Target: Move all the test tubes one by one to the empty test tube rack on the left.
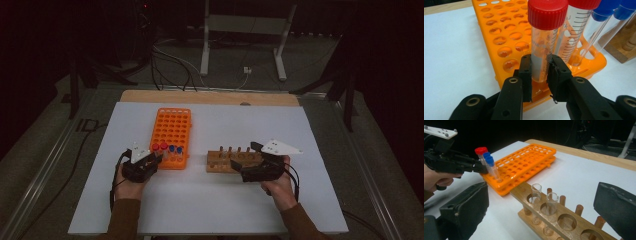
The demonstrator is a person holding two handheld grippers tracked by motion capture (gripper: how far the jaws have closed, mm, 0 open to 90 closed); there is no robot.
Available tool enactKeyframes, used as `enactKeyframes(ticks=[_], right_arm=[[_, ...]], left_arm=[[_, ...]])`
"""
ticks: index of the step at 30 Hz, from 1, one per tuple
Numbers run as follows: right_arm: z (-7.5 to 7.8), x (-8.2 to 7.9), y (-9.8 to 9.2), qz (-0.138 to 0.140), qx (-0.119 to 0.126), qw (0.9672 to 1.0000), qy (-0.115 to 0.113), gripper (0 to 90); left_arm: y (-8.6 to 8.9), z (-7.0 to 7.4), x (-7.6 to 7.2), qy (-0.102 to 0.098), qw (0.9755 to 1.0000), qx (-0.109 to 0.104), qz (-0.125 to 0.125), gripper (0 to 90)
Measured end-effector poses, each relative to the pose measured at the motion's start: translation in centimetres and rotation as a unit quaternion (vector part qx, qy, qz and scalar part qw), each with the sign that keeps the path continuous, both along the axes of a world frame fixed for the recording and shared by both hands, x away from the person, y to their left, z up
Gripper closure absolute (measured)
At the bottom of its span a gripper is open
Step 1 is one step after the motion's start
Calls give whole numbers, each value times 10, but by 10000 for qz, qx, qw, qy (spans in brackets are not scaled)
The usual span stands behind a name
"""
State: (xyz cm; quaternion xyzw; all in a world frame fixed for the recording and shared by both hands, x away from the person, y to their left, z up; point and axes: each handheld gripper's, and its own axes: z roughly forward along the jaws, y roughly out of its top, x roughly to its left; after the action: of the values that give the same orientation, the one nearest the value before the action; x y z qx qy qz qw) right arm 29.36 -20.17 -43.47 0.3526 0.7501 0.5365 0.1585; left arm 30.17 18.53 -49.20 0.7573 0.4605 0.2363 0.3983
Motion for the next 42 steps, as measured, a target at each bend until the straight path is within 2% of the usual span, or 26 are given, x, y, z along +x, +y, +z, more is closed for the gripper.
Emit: enactKeyframes(ticks=[5, 13, 18, 21, 23, 24, 27, 29, 33, 35, 42], right_arm=[[-2, 2, 0, 8, -24, 10000, 34, 3], [-5, 4, 0, 9, -80, 10000, 56, 22], [-7, 5, 0, 30, -127, 9999, 62, 31], [-9, 7, 0, 44, -165, 9998, 103, 40], [-11, 8, 0, 46, -196, 9997, 131, 65], [-13, 9, 0, 36, -230, 9996, 137, 79], [-16, 9, 1, 5, -376, 9992, 135, 160], [-17, 10, 3, 20, -458, 9989, 125, 210], [-20, 11, 7, 48, -670, 9977, -23, 364], [-22, 11, 9, 23, -792, 9968, -99, 426], [-26, 18, 10, 50, -846, 9963, -141, 613]], left_arm=[[1, 0, -1, 38, 10000, -51, 50, 725], [13, 10, -8, -68, 9983, -572, -23, 562], [20, 16, -12, -267, 9952, -943, -75, 474], [24, 21, -15, -386, 9912, -1258, -125, 420], [24, 25, -17, -487, 9896, -1350, -132, 348], [23, 28, -18, -558, 9896, -1327, -70, 305], [21, 34, -20, -650, 9888, -1341, -72, 170], [19, 36, -20, -670, 9888, -1333, -62, 141], [16, 37, -18, -645, 9883, -1385, -47, 23], [14, 38, -18, -655, 9881, -1393, -65, 9], [5, 42, -19, -700, 9878, -1371, -221, 6]])
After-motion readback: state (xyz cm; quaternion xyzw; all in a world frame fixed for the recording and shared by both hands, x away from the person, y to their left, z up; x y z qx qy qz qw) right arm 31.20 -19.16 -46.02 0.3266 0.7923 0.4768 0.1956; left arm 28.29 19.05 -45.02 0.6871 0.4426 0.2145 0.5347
